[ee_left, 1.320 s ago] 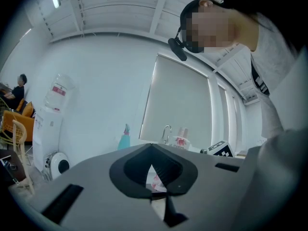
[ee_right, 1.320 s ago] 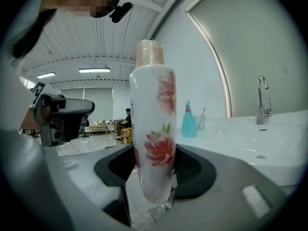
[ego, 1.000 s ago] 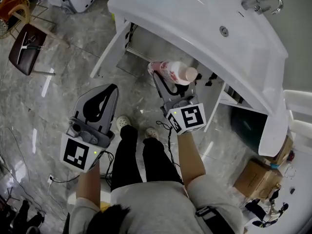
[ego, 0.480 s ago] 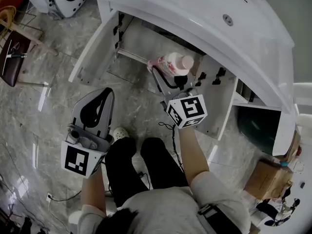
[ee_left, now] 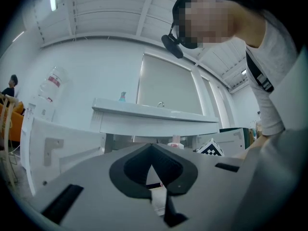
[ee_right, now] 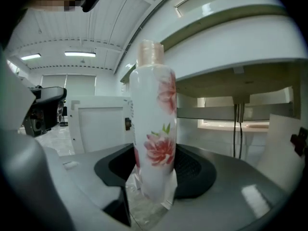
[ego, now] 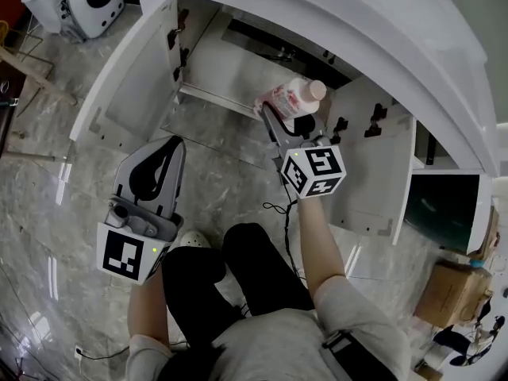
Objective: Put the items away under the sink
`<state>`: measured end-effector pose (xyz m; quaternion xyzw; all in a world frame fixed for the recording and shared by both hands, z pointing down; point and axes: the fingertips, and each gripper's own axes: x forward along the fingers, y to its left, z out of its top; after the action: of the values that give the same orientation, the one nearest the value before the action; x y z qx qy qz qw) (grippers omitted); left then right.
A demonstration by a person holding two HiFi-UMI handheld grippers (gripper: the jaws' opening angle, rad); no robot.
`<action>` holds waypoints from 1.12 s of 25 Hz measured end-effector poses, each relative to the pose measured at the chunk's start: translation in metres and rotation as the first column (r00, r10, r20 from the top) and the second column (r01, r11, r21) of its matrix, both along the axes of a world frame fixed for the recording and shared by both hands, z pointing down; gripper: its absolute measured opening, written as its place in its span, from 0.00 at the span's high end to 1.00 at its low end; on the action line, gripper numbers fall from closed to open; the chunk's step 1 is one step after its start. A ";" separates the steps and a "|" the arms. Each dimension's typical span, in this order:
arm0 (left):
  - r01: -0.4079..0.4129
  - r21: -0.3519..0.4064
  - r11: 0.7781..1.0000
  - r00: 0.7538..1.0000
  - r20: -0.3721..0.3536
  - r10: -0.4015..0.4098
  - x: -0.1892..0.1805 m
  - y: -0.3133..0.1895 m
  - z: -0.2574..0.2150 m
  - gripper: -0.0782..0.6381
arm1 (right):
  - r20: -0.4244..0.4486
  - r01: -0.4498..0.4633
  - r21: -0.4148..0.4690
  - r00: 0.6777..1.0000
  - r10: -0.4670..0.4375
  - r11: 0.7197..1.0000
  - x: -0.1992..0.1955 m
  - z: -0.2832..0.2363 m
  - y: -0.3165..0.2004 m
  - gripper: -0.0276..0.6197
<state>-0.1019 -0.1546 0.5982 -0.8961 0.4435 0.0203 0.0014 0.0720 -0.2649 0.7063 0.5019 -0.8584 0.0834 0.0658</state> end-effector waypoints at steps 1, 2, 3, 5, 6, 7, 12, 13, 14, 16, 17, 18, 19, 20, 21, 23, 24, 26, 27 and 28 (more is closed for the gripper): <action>0.001 0.008 1.000 1.000 0.012 -0.001 0.000 -0.003 0.010 0.88 | 0.002 -0.011 0.001 1.000 0.011 1.000 0.003 0.010 -0.004 0.58; 0.003 0.018 1.000 1.000 0.020 -0.003 0.000 -0.007 0.019 0.88 | 0.002 -0.021 0.003 1.000 0.021 1.000 0.005 0.021 -0.009 0.58; 0.004 0.027 1.000 1.000 0.025 -0.005 0.001 -0.009 0.028 0.88 | 0.001 -0.027 0.004 1.000 0.027 1.000 0.008 0.032 -0.013 0.58; -0.001 0.041 0.999 1.000 0.032 0.000 0.003 -0.011 0.043 0.88 | -0.004 -0.037 0.002 0.999 0.037 0.999 0.013 0.053 -0.018 0.58; -0.007 0.045 0.999 0.999 0.035 0.005 0.005 -0.010 0.051 0.88 | -0.006 -0.041 0.003 0.999 0.041 0.999 0.016 0.063 -0.020 0.58; -0.012 0.048 0.999 0.999 0.039 0.011 0.006 -0.009 0.058 0.88 | -0.007 -0.045 0.004 0.999 0.045 0.999 0.019 0.072 -0.022 0.58; -0.010 0.045 0.999 0.999 0.040 0.009 0.007 -0.002 0.088 0.88 | -0.012 -0.059 0.009 0.998 0.059 0.998 0.032 0.108 -0.031 0.58; -0.006 0.048 0.999 0.999 0.038 0.004 0.008 0.000 0.090 0.88 | -0.016 -0.061 0.007 0.998 0.061 0.998 0.035 0.114 -0.033 0.58; -0.004 0.056 0.998 1.000 0.030 0.002 0.008 0.000 0.091 0.88 | -0.021 -0.063 0.005 0.998 0.063 0.998 0.038 0.120 -0.035 0.58; -0.006 0.080 0.997 1.000 -0.015 0.007 0.012 0.002 0.086 0.88 | -0.027 -0.068 0.001 0.997 0.068 0.998 0.045 0.130 -0.039 0.58; -0.003 0.085 0.996 0.999 -0.033 0.006 0.012 0.004 0.084 0.88 | -0.028 -0.073 -0.001 0.997 0.073 0.997 0.049 0.135 -0.041 0.58; 0.003 0.085 0.996 0.999 -0.041 0.000 0.012 0.005 0.085 0.88 | -0.028 -0.080 -0.003 0.996 0.080 0.997 0.054 0.141 -0.044 0.58; 0.010 0.084 0.996 0.999 -0.043 -0.006 0.011 0.006 0.085 0.88 | -0.028 -0.089 -0.005 0.996 0.089 0.996 0.059 0.145 -0.047 0.58; 0.017 0.083 0.996 0.999 -0.042 -0.013 0.010 0.007 0.086 0.88 | -0.028 -0.100 -0.008 0.995 0.100 0.995 0.063 0.150 -0.050 0.58; 0.021 0.082 0.996 0.999 -0.041 -0.018 0.010 0.008 0.086 0.88 | -0.026 -0.112 -0.011 0.993 0.111 0.994 0.068 0.155 -0.054 0.58; 0.024 0.080 0.997 0.999 -0.040 -0.021 0.010 0.010 0.087 0.88 | -0.017 -0.135 -0.021 0.991 0.135 0.991 0.076 0.163 -0.062 0.58; 0.023 0.077 0.997 0.999 -0.040 -0.020 0.011 0.011 0.088 0.88 | -0.013 -0.148 -0.027 0.989 0.147 0.989 0.080 0.168 -0.067 0.58; 0.019 0.073 0.997 0.999 -0.039 -0.016 0.012 0.013 0.090 0.88 | -0.014 -0.173 -0.038 0.985 0.172 0.984 0.086 0.176 -0.076 0.58; 0.016 0.074 0.997 0.999 -0.036 -0.013 0.012 0.014 0.090 0.88 | -0.016 -0.185 -0.043 0.983 0.184 0.982 0.089 0.181 -0.080 0.58; 0.013 0.075 0.997 0.999 -0.032 -0.010 0.013 0.015 0.090 0.88 | -0.019 -0.195 -0.049 0.981 0.195 0.980 0.092 0.185 -0.083 0.58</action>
<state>-0.0889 -0.1399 0.6887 -0.8923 0.4476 0.0511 0.0284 0.1635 -0.3483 0.8916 0.5824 -0.8022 0.1074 0.0761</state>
